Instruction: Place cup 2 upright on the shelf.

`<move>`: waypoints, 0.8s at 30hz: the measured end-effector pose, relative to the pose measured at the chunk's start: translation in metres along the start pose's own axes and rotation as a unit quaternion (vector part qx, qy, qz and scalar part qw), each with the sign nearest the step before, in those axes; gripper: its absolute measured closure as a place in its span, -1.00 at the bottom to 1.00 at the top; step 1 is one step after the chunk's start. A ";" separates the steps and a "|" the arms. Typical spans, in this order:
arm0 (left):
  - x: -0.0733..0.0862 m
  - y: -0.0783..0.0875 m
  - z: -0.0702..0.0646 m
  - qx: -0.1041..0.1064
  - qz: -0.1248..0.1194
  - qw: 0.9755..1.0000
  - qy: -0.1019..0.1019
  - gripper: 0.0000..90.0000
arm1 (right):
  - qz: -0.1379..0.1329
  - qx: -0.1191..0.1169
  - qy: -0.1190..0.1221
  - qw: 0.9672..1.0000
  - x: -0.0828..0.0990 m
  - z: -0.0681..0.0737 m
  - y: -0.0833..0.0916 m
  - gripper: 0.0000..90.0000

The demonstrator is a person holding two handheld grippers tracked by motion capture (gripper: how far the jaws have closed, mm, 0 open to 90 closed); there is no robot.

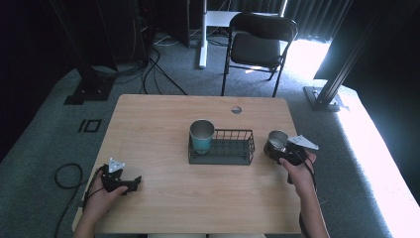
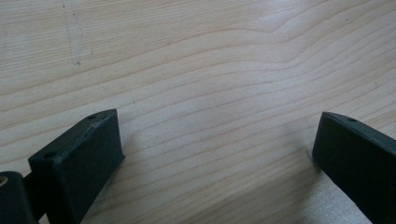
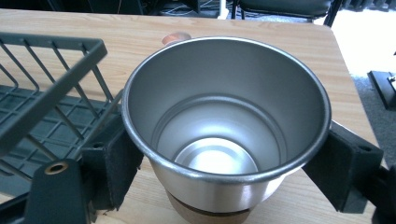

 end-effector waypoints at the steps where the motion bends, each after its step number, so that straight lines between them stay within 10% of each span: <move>1: 0.000 0.000 0.000 0.000 0.000 1.000 0.000 -0.95 | -0.001 -0.001 0.001 1.000 -0.001 0.001 0.001 -0.60; 24: 0.000 0.000 0.000 0.000 0.000 1.000 0.000 -0.95 | -0.018 -0.023 0.010 1.000 -0.034 0.021 0.018 -0.60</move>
Point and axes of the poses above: each handheld gripper's, and its own axes: y roughly backward along the jaws, x roughly out of its underside, z roughly to its left, the point moved 6 cm from there along -y, roughly forward along the jaws, and after that the axes turned 14 degrees about -y, right-handed, at the moved point
